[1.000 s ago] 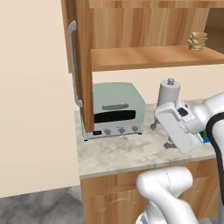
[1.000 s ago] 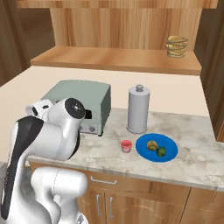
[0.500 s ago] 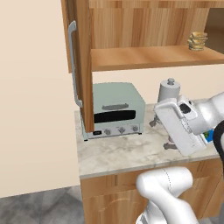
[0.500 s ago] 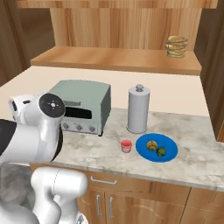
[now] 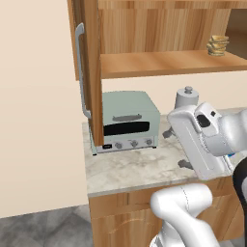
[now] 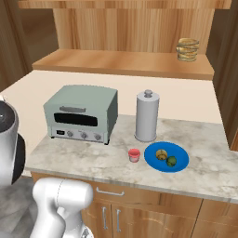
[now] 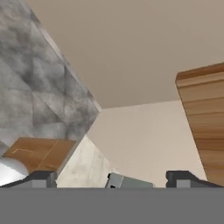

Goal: Pick the avocado and bread from the counter and place them on the plate. Then pick the jam from the cabinet and place it next to the plate. Lastly close the cabinet door.

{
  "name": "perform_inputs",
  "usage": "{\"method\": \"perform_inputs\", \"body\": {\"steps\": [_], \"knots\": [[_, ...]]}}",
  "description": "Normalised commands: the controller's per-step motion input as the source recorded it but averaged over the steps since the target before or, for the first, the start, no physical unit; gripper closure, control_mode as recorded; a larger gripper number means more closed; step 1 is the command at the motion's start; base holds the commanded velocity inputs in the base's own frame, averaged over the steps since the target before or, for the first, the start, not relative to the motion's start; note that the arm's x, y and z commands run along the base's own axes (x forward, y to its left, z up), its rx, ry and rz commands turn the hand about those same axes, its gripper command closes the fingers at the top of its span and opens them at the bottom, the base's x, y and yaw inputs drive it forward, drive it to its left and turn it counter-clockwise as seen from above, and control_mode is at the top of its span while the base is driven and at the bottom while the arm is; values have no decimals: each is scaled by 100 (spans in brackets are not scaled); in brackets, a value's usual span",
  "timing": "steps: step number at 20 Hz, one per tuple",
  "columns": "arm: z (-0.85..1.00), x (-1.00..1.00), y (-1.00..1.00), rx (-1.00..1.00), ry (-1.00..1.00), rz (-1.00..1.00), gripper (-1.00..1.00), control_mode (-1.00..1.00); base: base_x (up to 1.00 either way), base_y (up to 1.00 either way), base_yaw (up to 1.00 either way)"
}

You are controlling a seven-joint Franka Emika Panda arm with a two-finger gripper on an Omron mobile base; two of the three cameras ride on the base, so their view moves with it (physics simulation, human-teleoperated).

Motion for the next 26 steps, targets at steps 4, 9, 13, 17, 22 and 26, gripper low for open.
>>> {"method": "perform_inputs", "body": {"steps": [4,9,13,17,22,26], "knots": [[11,-36,39,5,-10,-2,-100,-100,0,0,0],[14,-32,36,3,-6,0,-100,-100,0,0,0],[5,-18,38,2,-4,0,-100,-100,0,0,0],[6,-22,38,4,-5,0,-100,-100,0,0,0],[1,-14,44,3,0,0,-100,-100,0,0,0],[0,-7,50,1,0,0,-100,-100,0,0,0]]}}
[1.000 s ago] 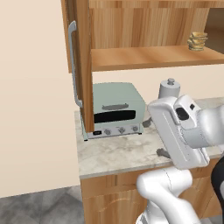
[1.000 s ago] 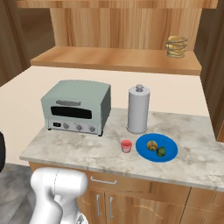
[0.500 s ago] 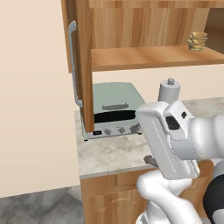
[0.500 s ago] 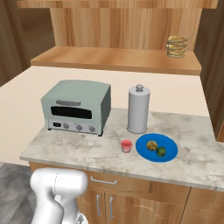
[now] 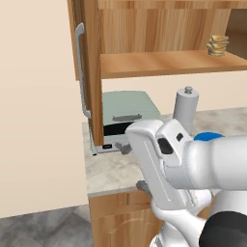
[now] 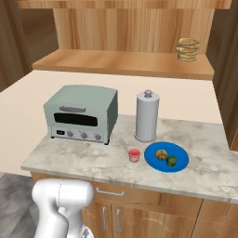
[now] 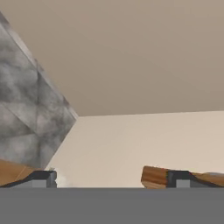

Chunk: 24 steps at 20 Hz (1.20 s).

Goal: Pick the avocado and bread from the counter and place them on the plate. Then pick the jam from the cabinet and place it next to the plate. Lastly close the cabinet door.

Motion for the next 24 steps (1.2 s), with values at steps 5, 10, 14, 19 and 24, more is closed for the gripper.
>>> {"method": "perform_inputs", "body": {"steps": [5,10,14,19,24], "knots": [[0,3,57,-2,0,-7,-100,-100,0,0,0],[0,13,57,-11,0,-4,-100,-100,0,0,0],[0,28,50,-10,0,-4,-100,-100,0,0,0],[0,35,45,-4,6,-14,-100,-100,0,0,0],[0,32,31,0,5,-24,-100,-100,0,0,0]]}}
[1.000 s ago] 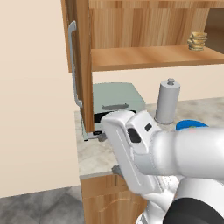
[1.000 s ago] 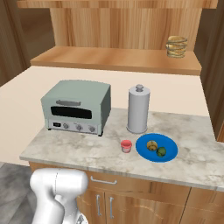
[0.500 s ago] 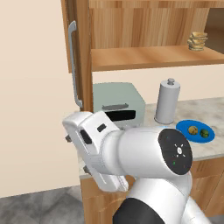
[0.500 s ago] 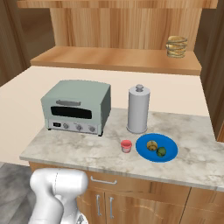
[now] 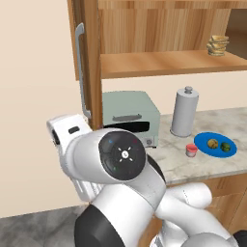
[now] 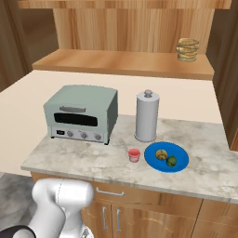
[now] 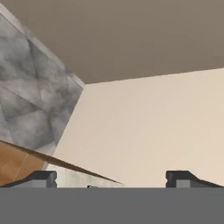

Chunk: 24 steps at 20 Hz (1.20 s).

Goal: Pick the avocado and bread from the counter and place them on the plate. Then pick the jam from the cabinet and place it next to the plate. Lastly close the cabinet door.

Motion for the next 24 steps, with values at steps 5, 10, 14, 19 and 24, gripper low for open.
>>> {"method": "perform_inputs", "body": {"steps": [5,10,14,19,24], "knots": [[-4,36,14,0,-1,-16,-100,-100,0,0,0],[-3,40,8,0,-5,-21,-100,-100,0,0,0],[-13,34,9,-4,-10,-21,-100,-100,0,0,0],[-10,38,6,-11,-7,-27,-100,-100,0,0,0],[-2,31,3,-7,-1,-16,-100,-100,0,0,0]]}}
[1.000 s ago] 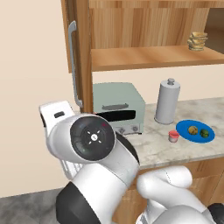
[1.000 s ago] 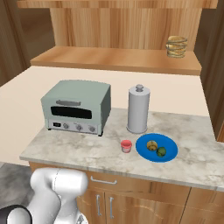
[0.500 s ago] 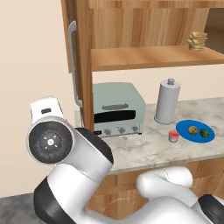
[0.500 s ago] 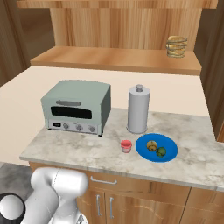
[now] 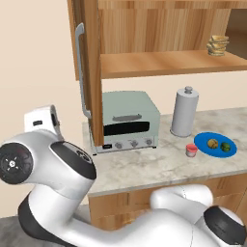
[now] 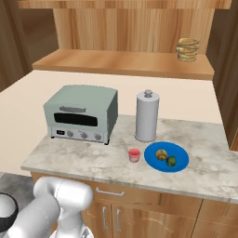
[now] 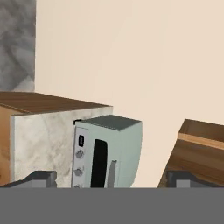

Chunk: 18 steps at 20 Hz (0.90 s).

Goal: Pick the avocado and bread from the counter and place them on the plate. Then pick the jam from the cabinet and place it next to the plate. Lastly close the cabinet door.

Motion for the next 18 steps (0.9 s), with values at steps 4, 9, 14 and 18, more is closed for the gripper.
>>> {"method": "perform_inputs", "body": {"steps": [4,9,14,18], "knots": [[-2,28,3,-1,-3,-7,-100,-100,0,0,0],[-6,31,0,-7,-8,-5,-100,-100,0,0,0],[-14,24,-3,-15,-7,-5,-100,-100,0,0,0],[0,22,-3,-11,-11,-8,-100,-100,0,0,0]]}}
